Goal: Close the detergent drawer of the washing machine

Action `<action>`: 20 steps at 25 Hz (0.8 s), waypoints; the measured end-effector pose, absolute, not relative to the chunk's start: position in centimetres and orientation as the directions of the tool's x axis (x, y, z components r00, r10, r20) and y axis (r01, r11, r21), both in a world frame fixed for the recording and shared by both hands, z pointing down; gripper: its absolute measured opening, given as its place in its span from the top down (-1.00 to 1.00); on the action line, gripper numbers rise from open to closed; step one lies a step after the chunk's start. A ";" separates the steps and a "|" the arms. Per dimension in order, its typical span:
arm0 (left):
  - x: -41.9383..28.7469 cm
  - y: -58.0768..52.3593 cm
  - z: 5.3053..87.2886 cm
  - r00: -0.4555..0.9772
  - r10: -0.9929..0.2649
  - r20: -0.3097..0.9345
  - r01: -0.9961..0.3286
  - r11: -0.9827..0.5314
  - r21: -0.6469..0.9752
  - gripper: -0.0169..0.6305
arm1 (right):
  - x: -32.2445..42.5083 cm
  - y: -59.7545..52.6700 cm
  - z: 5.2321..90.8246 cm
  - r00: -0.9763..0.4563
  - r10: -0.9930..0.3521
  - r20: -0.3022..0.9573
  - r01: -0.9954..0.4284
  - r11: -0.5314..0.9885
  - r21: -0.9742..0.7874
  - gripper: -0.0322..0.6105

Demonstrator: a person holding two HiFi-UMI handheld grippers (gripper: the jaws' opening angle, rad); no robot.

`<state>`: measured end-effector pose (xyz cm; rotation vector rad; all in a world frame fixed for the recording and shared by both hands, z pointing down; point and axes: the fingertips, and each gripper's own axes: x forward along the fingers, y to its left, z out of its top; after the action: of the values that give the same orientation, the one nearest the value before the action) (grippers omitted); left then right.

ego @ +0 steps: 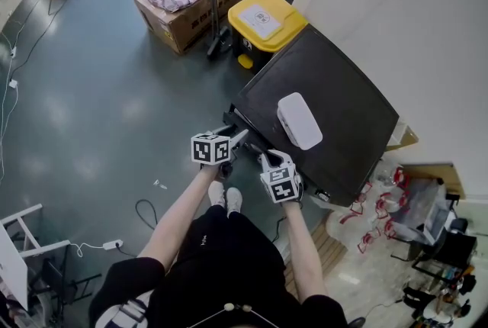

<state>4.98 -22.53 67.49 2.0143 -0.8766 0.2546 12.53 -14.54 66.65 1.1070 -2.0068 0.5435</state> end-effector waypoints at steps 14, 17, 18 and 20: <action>6.2 -24.2 67.0 0.736 -0.480 0.477 -0.659 -0.351 0.665 0.31 | 13.8 -16.2 66.6 -0.242 -0.558 0.793 -0.873 0.483 0.073 0.77; 6.1 -24.2 67.5 0.730 -0.477 0.488 -0.668 -0.349 0.658 0.31 | 13.9 -16.2 66.6 -0.216 -0.567 0.795 -0.876 0.472 0.099 0.77; 6.1 -24.2 67.7 0.731 -0.474 0.490 -0.667 -0.346 0.660 0.31 | 13.9 -16.1 66.6 -0.199 -0.574 0.794 -0.869 0.477 0.128 0.77; 6.2 -24.1 67.6 0.735 -0.472 0.487 -0.662 -0.346 0.665 0.31 | 13.8 -15.9 66.5 -0.154 -0.598 0.787 -0.839 0.499 0.215 0.76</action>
<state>6.20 -24.07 67.57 2.0081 -0.8597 0.2586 13.80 -15.89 66.52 1.1960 -1.8566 0.3432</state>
